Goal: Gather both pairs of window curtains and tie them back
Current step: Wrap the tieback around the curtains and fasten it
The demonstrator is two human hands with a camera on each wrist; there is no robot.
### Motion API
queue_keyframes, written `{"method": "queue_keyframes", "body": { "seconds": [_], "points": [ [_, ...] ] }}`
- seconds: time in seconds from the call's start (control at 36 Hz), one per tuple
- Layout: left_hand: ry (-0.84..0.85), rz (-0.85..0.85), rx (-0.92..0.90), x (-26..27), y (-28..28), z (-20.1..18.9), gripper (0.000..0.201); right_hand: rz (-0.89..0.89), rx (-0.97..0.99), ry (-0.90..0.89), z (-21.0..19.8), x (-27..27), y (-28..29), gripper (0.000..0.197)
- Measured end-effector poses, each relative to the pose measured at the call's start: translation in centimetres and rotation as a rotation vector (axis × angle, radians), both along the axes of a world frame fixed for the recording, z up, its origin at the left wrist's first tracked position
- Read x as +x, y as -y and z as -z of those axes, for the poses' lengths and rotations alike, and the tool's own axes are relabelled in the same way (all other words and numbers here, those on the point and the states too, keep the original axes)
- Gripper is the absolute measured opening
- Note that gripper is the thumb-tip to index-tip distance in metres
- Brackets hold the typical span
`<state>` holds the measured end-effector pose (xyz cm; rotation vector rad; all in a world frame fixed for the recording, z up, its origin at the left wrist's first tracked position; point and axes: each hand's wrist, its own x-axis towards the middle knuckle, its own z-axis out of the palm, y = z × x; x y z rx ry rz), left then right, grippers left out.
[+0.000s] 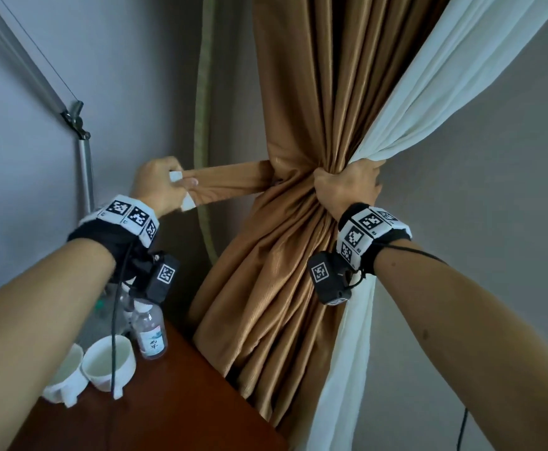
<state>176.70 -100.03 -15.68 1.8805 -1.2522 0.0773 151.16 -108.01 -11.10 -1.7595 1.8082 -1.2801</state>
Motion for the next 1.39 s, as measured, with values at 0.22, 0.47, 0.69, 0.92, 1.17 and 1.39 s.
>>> {"method": "queue_keyframes", "body": {
  "seconds": [0.22, 0.47, 0.69, 0.92, 1.17, 1.39],
  "points": [
    [0.385, 0.396, 0.048, -6.1, -4.5, 0.9, 0.021, 0.025, 0.079, 0.097, -0.6, 1.6, 0.4, 0.092],
    [0.148, 0.619, 0.096, -15.4, -1.0, -1.8, 0.015, -0.114, 0.173, -0.095, -1.6, 1.5, -0.9, 0.088],
    [0.116, 0.500, 0.084, -18.2, 1.3, -1.2, 0.015, -0.568, 0.611, 0.196, -2.5, -4.4, -0.3, 0.038],
    [0.022, 0.411, 0.058, -16.4, 2.1, 0.6, 0.022, -0.647, 0.314, 0.016, 0.8, -7.8, 1.5, 0.108],
    [-0.042, 0.412, 0.011, -14.4, 2.0, 1.5, 0.020, -0.609, 0.054, -0.258, 4.3, -4.1, 3.0, 0.137],
    [0.012, 0.453, 0.011, -13.4, 2.4, 2.4, 0.024, -0.656, 0.088, -0.160, 5.7, -2.9, 4.6, 0.095]
  ]
}}
